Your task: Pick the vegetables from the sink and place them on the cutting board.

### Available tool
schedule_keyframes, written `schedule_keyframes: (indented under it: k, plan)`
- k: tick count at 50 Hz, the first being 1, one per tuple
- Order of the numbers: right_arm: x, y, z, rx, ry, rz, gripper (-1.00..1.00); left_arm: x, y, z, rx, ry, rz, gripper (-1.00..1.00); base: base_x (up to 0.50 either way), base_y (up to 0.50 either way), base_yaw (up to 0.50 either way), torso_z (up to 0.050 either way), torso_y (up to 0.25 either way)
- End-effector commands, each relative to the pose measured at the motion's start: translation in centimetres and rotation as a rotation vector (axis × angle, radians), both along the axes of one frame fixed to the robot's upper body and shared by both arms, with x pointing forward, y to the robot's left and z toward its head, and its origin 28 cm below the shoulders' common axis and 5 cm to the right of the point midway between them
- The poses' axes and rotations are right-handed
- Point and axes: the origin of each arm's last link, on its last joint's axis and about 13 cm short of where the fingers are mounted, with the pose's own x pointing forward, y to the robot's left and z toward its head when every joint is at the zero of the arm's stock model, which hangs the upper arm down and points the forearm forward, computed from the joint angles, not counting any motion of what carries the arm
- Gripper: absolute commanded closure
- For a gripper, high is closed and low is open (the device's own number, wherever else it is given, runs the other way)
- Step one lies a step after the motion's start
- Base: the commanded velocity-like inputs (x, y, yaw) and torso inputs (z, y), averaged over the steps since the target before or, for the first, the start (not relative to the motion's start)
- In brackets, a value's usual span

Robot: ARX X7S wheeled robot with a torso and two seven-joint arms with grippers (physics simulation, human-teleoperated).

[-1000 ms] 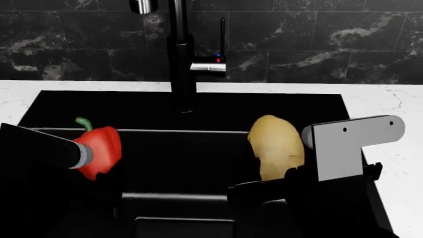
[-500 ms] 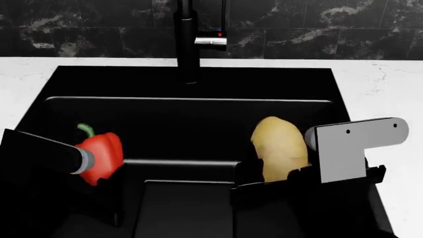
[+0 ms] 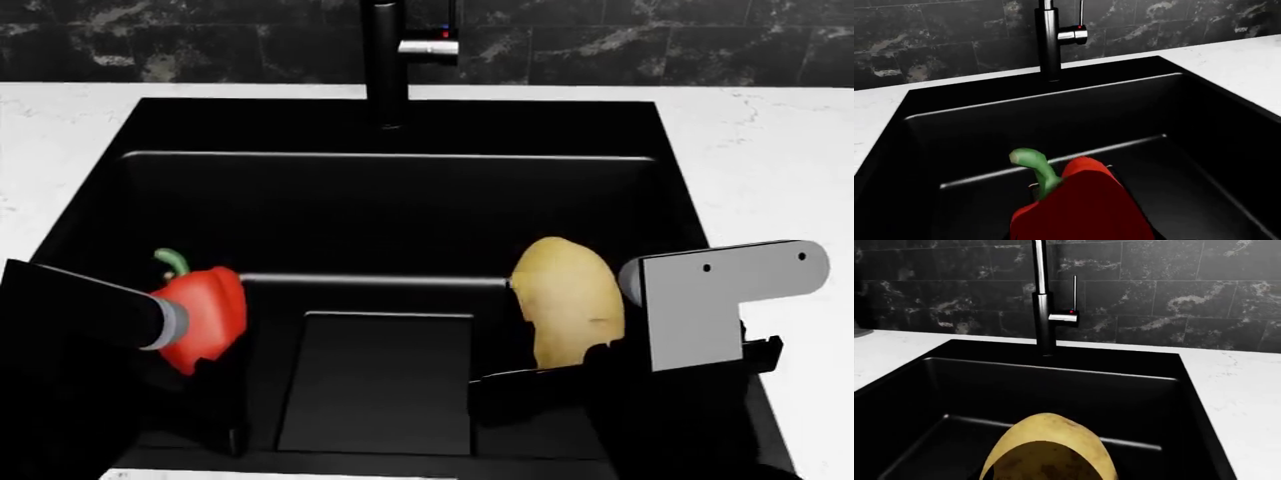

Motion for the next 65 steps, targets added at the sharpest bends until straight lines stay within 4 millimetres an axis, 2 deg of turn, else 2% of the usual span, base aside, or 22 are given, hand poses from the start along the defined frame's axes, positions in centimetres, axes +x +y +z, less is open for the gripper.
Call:
schedule_keyframes:
  k: [1,27,65]
  plan:
    - [0.02,-0.07,0.11,0.001,-0.018,-0.002,1.0,0.12,-0.13,0.27,-0.016,-0.004,0.006,1.0,-0.04,-0.02,0.0,0.0,0.0]
    - [0.0,-0.26,-0.14,-0.008,-0.008,-0.003,1.0,-0.01,-0.41,0.34,-0.026,-0.01,-0.002,1.0,0.0,-0.31,0.0,0.0,0.0]
    - [0.14,-0.16,0.01,-0.015,-0.008,0.004,1.0,-0.07,-0.3,0.52,-0.03,-0.013,0.0,1.0,0.0,-0.5,0.0,0.0,0.0]
